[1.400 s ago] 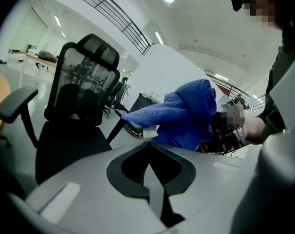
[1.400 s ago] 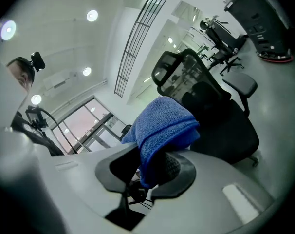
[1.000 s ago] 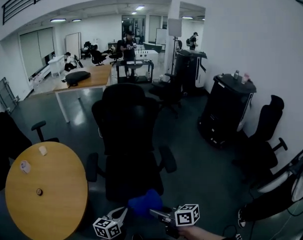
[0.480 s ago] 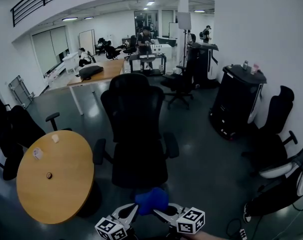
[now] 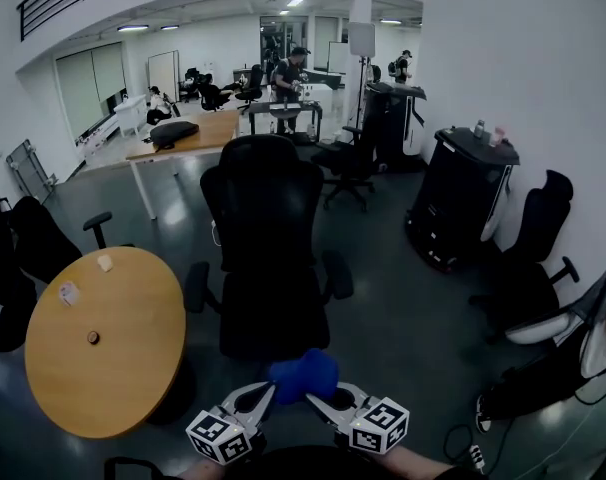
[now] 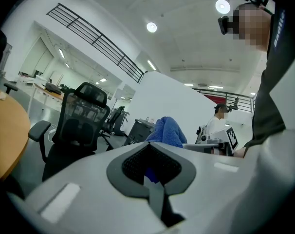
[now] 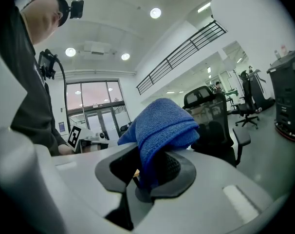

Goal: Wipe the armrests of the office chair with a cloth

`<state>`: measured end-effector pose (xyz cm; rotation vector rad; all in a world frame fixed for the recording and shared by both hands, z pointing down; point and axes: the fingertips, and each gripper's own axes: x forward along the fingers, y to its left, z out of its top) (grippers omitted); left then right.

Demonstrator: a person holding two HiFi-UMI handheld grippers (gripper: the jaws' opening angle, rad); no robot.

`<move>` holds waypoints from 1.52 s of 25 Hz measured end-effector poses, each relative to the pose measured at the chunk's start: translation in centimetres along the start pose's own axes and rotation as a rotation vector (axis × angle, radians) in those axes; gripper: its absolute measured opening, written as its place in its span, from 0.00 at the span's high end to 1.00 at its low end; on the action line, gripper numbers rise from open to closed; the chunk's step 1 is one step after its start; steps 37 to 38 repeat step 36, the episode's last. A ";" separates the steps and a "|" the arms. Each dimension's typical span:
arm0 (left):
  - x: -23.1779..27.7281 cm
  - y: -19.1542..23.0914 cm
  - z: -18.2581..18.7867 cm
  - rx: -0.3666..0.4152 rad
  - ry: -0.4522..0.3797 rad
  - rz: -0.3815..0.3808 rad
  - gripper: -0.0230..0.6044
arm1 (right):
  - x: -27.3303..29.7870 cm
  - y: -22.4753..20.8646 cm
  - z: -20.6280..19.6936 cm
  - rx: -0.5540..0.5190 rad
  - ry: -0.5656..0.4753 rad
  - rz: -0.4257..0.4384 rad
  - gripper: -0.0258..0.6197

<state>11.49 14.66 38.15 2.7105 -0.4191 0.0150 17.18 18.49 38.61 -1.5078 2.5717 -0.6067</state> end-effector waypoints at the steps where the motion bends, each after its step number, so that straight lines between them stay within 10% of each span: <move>1: 0.2 -0.1 0.1 0.003 0.003 -0.007 0.94 | -0.1 -0.1 0.1 0.009 -0.010 -0.010 0.83; 38: -1.1 -1.7 0.3 0.046 0.008 -0.013 0.94 | 0.2 1.1 -1.0 -0.002 0.014 0.008 0.83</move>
